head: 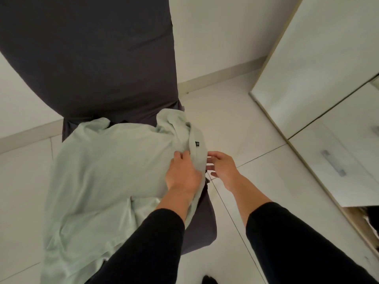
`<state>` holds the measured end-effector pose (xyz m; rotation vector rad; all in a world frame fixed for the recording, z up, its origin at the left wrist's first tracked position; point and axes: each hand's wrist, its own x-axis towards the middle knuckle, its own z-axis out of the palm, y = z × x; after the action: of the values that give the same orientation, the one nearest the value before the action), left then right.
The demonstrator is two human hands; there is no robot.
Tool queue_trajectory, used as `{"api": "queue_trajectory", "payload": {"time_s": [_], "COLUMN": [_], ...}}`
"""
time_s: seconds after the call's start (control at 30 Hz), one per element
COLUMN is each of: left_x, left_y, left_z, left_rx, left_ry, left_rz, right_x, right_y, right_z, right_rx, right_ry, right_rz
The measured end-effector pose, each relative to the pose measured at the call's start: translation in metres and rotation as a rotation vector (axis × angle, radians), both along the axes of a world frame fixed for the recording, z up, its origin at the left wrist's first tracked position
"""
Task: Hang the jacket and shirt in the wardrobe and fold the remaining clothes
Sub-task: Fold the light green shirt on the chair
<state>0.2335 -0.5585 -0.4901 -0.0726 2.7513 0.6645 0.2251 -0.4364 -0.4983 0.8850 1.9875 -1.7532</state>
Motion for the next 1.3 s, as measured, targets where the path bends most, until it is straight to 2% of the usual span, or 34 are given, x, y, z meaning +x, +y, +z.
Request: {"api": "queue_trajectory", "payload": {"time_s": [0.07,0.17,0.27,0.4,0.53,0.63,0.73,0.93,1.07,1.23,1.3], "left_x": [-0.006,-0.010,-0.016,-0.013,0.005,0.019,0.031,0.054,0.067,0.067,0.066], "left_y": [0.010,0.026,0.042,0.062,0.079,0.090,0.101,0.119,0.127,0.131,0.130], "left_z": [0.003,0.008,0.018,0.015,0.007,0.010,0.011,0.007,0.018,0.017,0.014], "left_rx": [0.045,0.322,0.537,0.520,0.462,0.394,0.252,-0.014,-0.045,0.049,0.093], "left_ry": [0.052,0.120,0.053,-0.082,-0.187,-0.221,-0.240,-0.233,-0.256,-0.261,-0.237], "left_rz": [0.048,0.090,0.070,-0.101,-0.207,-0.337,-0.463,-0.766,-0.860,-0.778,-0.717], "right_x": [-0.003,-0.003,-0.002,0.021,0.052,0.074,0.098,0.133,0.144,0.157,0.159], "right_y": [0.008,0.019,0.030,0.050,0.076,0.089,0.104,0.128,0.139,0.153,0.158], "right_z": [-0.003,-0.006,-0.003,-0.005,-0.002,-0.003,-0.009,-0.018,-0.012,-0.013,-0.014], "right_rx": [-0.038,-0.139,-0.223,-0.316,-0.376,-0.255,-0.039,0.598,0.723,0.809,0.819], "right_ry": [-0.033,-0.085,-0.110,-0.183,-0.102,-0.074,-0.081,-0.009,-0.035,-0.219,-0.283], "right_rz": [-0.014,-0.076,-0.182,-0.375,-0.469,-0.511,-0.362,0.247,0.514,0.747,0.722]}}
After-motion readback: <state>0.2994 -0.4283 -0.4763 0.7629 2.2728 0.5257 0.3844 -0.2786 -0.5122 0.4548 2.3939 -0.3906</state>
